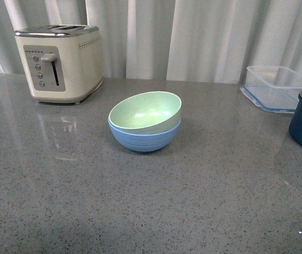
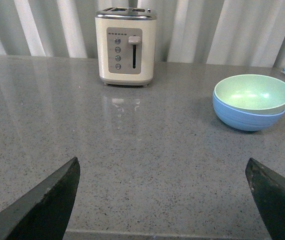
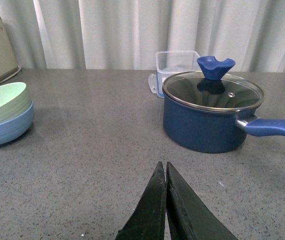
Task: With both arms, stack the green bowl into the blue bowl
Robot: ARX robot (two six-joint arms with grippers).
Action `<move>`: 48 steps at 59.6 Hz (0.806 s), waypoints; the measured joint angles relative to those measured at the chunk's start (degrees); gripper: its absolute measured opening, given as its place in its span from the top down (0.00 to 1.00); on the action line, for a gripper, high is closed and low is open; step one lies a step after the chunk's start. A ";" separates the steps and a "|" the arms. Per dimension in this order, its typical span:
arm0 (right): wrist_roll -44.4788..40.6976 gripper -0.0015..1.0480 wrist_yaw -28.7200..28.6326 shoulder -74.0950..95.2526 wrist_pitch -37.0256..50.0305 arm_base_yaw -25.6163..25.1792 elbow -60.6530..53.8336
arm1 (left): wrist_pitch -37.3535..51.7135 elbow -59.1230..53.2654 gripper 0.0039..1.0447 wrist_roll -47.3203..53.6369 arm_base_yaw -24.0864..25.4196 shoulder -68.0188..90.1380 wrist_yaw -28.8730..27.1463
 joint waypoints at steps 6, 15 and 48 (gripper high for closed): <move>0.00 0.99 -0.02 -3.76 -3.37 0.00 0.00 | 0.00 0.00 0.06 0.00 0.00 0.00 0.00; 0.00 0.99 -0.02 -7.98 -7.56 0.00 0.00 | 0.00 0.00 0.06 0.00 0.00 0.00 0.00; -0.02 0.99 -0.15 -26.45 -26.23 0.00 0.02 | 0.00 0.00 0.06 0.02 0.00 0.02 0.00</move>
